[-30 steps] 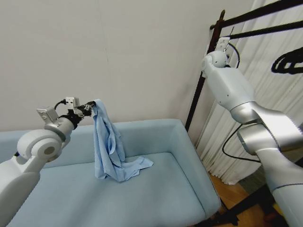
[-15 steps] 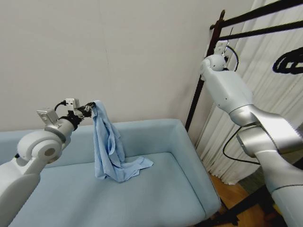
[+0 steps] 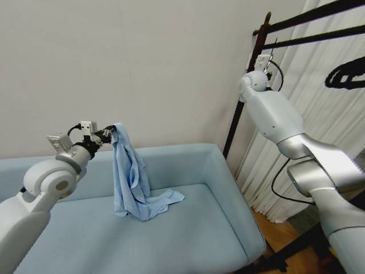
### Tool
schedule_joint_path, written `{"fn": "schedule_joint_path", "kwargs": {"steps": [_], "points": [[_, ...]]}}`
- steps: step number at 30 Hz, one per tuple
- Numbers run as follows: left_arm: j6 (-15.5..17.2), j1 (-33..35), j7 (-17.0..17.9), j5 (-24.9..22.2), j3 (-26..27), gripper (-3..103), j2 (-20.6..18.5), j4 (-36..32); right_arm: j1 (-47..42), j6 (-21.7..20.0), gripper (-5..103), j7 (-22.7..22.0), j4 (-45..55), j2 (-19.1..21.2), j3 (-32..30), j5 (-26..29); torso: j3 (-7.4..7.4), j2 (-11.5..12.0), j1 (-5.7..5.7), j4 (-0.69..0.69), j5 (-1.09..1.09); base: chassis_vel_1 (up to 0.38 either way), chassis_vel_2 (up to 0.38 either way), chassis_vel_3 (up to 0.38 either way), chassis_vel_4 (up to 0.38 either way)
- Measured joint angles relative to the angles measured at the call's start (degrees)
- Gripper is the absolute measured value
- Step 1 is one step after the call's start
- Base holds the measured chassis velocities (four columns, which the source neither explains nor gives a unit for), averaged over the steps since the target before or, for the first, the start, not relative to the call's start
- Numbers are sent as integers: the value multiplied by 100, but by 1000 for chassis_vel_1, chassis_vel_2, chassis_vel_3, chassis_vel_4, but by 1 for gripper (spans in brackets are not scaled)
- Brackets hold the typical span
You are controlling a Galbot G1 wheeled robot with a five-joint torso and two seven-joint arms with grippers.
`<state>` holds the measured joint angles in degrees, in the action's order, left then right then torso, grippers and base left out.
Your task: Pick up the clothes from the sofa and hang them on the clothes hanger.
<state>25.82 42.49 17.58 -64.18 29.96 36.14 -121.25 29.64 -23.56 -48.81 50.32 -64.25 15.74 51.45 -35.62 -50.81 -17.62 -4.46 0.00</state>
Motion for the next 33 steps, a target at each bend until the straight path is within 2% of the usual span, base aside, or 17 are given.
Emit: {"fn": "schedule_joint_path", "kwargs": {"steps": [9, 13, 20, 22, 25, 26, 29, 30, 31, 33], "points": [[-12, 69, 1, 74, 16, 0, 55, 2, -202, -81, 2, -121, 550, 189, 130, 261, 0, 0, 0, 0, 0, 0, 0, 0, 0], [-21, 91, 3, 123, 27, 0, 89, 10, -471, -178, 2, -274, 1330, 542, 273, 609, -1, 0, 0, 1, -1, 0, 0, 0, 0], [-24, 57, 12, 145, 27, 0, 68, 20, -703, -189, 2, -290, 2315, 1021, 427, 1062, 0, 0, 0, -2, 0, 0, 0, 0, 0], [-23, 4, 35, 140, 9, 0, 16, 21, -731, -205, 2, -166, 2744, 1265, 509, 1408, -1, 0, 0, 2, 0, 0, 0, 0, 0], [-23, -76, 49, 99, -35, 0, -100, 55, -794, -264, 2, 293, 3493, 1759, 631, 2008, 0, -1, 0, 0, -2, 0, 0, 0, 0], [-23, -76, 49, 99, -35, 0, -100, 55, -794, -264, 2, 293, 3493, 1759, 631, 2008, 0, -1, 0, 0, -2, 0, 0, 0, 0], [-20, -166, 51, 20, -82, 0, -278, 112, -926, -284, 2, 932, 4031, 2157, 685, 2280, 1, 0, 1, -3, 2, 0, 0, 0, 0], [-20, -166, 51, 20, -82, 0, -278, 112, -926, -284, 2, 932, 4031, 2157, 685, 2280, 1, 0, 1, -3, 2, 0, 0, 0, 0], [-20, -188, 56, -23, -83, 0, -370, 129, -975, -284, 2, 1123, 4163, 2229, 687, 2371, 1, 0, 1, -3, 2, 0, 0, 0, 0], [-27, -287, 62, -121, -146, 0, -536, 206, -1096, -269, 2, 1491, 4394, 2323, 638, 2671, 0, 0, 1, 2, 1, 0, 0, 0, 0]]}}
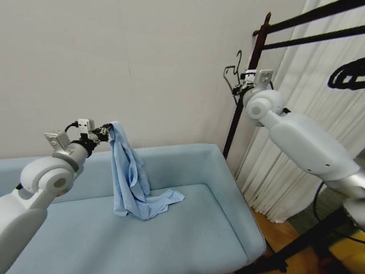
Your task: Pick up the clothes from the sofa and hang them on the clothes hanger.
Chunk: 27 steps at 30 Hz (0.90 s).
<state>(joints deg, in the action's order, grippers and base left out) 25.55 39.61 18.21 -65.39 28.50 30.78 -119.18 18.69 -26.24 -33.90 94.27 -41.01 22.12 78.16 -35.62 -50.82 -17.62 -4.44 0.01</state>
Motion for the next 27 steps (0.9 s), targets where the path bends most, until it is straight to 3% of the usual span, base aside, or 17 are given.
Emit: {"fn": "schedule_joint_path", "kwargs": {"steps": [7, 13, 14, 18, 27], "points": [[-70, -611, -144, -272, -359, 0, -342, 436, -281, 9, 2, 917, 370, 190, -257, 476, 0, 0, -1, -2, -1, 0, 0, 0, 0], [-74, -1148, -400, -593, -647, 0, -517, 757, -1034, -100, 2, 2526, 1161, 620, -773, 748, 0, 0, -1, -3, -1, 0, 0, 0, 0], [-74, -1148, -400, -593, -647, 0, -517, 757, -1034, -100, 2, 2526, 1161, 620, -773, 748, 0, 0, -1, -3, -1, 0, 0, 0, 0], [-85, -1282, -637, -708, -715, 0, -502, 902, -1603, -133, 2, 3352, 1724, 926, -961, 746, 0, 0, 0, -3, -2, 0, 0, 0, 0], [-193, -1769, -1166, -909, -972, 0, -454, 1285, -2465, -183, 2, 4012, 2388, 1177, -1382, 523, 0, 0, -1, -4, -1, 0, 0, 0, 0]]}}
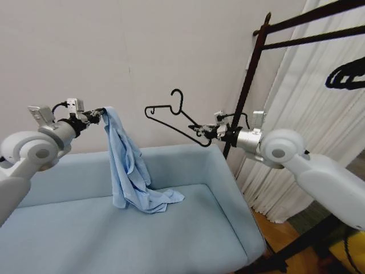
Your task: Pick up the clothes from the sofa and hang them on the clothes hanger.
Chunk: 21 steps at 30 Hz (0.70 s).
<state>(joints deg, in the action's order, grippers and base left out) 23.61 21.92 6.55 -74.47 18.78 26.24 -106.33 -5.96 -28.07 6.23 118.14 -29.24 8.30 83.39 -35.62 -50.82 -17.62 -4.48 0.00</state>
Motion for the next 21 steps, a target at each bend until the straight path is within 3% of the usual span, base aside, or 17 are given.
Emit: {"fn": "schedule_joint_path", "kwargs": {"steps": [12, 21], "points": [[-57, -513, -51, -236, -449, 0, 24, 99, -554, -44, 2, -152, 663, -261, -521, -76, -1, 0, 0, 2, 0, 0, 0, 0, 0], [-73, -1029, 189, -309, -1006, 0, 7, 141, -901, -167, 2, -658, 1204, -375, -835, 133, 0, 0, 0, 1, -1, 0, 0, 0, 0]]}}
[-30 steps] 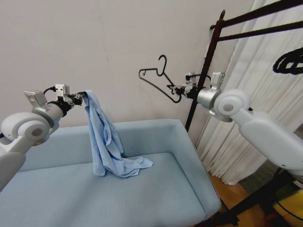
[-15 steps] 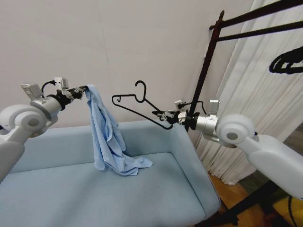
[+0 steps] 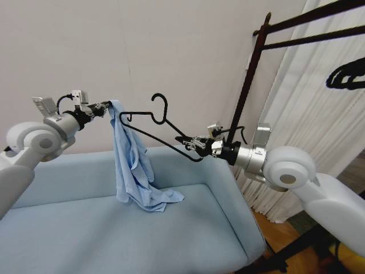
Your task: Pick up the clothes from the sofa and hang them on the clothes hanger.
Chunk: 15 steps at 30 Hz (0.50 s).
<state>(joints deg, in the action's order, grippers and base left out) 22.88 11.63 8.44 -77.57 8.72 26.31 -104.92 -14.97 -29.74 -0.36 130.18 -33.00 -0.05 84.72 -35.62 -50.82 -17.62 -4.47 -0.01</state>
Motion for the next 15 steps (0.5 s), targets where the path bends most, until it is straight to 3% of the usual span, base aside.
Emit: {"fn": "schedule_joint_path", "kwargs": {"steps": [10, 15], "points": [[1, -206, 165, -90, -167, 0, -1, -16, 234, -55, 2, -493, -60, -473, 789, -273, -1, 0, 0, 2, 0, 0, 0, 0, 0], [12, -96, 168, -118, -13, 0, -73, -99, 392, 68, 2, -836, -570, -892, 1079, -581, -1, 1, -1, 0, 0, 0, 0, 0, 0]]}}
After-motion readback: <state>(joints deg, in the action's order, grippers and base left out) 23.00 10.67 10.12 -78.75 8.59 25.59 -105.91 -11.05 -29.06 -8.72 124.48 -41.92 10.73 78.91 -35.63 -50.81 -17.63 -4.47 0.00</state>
